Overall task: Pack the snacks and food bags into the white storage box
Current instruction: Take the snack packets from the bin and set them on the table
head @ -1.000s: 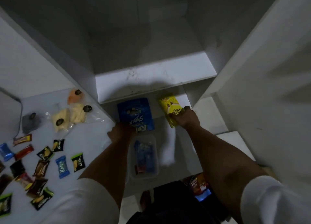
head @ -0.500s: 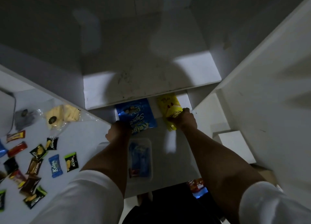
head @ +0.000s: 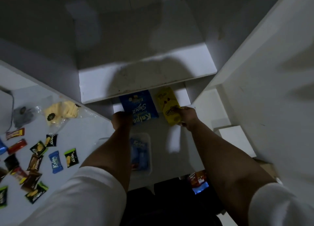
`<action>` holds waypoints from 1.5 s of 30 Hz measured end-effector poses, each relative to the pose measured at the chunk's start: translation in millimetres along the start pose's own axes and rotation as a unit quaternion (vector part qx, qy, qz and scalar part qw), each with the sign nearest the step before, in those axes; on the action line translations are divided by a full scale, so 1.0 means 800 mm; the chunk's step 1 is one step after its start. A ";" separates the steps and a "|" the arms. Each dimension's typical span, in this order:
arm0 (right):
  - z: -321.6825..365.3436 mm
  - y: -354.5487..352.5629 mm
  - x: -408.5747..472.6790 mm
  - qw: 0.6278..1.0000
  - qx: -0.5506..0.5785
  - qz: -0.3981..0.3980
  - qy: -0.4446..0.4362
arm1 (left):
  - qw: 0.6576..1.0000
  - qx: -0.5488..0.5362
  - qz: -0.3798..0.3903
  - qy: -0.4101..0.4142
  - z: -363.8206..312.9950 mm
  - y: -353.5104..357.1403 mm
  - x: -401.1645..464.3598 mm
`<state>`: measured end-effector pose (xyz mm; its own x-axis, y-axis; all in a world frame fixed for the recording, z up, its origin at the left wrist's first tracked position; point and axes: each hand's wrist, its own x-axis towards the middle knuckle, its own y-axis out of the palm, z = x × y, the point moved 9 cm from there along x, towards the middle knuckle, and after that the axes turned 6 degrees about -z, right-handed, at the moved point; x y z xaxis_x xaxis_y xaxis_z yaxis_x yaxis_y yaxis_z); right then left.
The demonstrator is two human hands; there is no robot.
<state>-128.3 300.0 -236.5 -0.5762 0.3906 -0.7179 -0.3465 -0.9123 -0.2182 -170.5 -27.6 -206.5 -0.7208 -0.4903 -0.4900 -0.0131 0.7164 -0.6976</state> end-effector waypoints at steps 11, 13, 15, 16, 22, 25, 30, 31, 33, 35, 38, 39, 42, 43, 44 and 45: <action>-0.026 -0.017 -0.103 0.997 0.047 -0.053 -0.027 | 0.984 -0.087 0.057 0.143 -0.028 -0.031 -0.071; -0.037 -0.027 -0.143 0.994 0.067 -0.075 -0.036 | 0.978 -0.083 0.083 0.173 -0.022 -0.038 -0.085; -0.055 -0.037 -0.181 0.990 0.101 -0.093 -0.039 | 0.970 -0.093 0.114 0.194 -0.015 -0.044 -0.104; -0.066 -0.041 -0.201 0.987 0.118 -0.100 -0.040 | 0.965 -0.100 0.134 0.202 -0.011 -0.048 -0.116; -0.161 -0.068 -0.314 0.965 0.196 -0.171 -0.045 | 0.931 -0.094 0.213 0.281 0.004 -0.064 -0.213; -0.222 -0.096 -0.367 0.953 0.218 -0.211 -0.023 | 0.912 -0.071 0.264 0.306 0.023 -0.055 -0.274; -0.343 -0.173 -0.428 0.920 0.249 -0.302 0.024 | 0.891 -0.031 0.331 0.309 0.070 0.008 -0.340; -0.367 -0.186 -0.439 0.913 0.255 -0.315 0.037 | 0.886 -0.018 0.345 0.308 0.081 0.023 -0.354; -0.406 -0.198 -0.466 0.904 0.270 -0.325 0.062 | 0.874 0.005 0.388 0.293 0.103 0.028 -0.399; -0.447 -0.211 -0.481 0.896 0.281 -0.333 0.082 | 0.869 0.029 0.406 0.280 0.122 0.036 -0.434; -0.504 -0.227 -0.496 0.892 0.279 -0.334 0.123 | 0.866 0.073 0.405 0.285 0.147 0.076 -0.454; -0.521 -0.233 -0.499 0.887 0.289 -0.333 0.138 | 0.867 0.083 0.407 0.275 0.158 0.091 -0.456; -0.564 -0.255 -0.501 0.881 0.295 -0.323 0.180 | 0.871 0.102 0.415 0.241 0.200 0.143 -0.458; -0.574 -0.264 -0.499 0.883 0.291 -0.316 0.190 | 0.872 0.112 0.419 0.226 0.214 0.158 -0.461; -0.582 -0.273 -0.494 0.885 0.287 -0.308 0.198 | 0.876 0.115 0.416 0.214 0.225 0.166 -0.468; -0.588 -0.282 -0.487 0.888 0.284 -0.299 0.206 | 0.881 0.124 0.408 0.204 0.232 0.171 -0.478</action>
<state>522.5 295.7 -218.1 0.1147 0.5995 -0.7921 -0.8838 -0.3025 -0.3570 232.3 165.9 -211.4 -0.6098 0.3936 -0.6879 0.7404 0.5926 -0.3173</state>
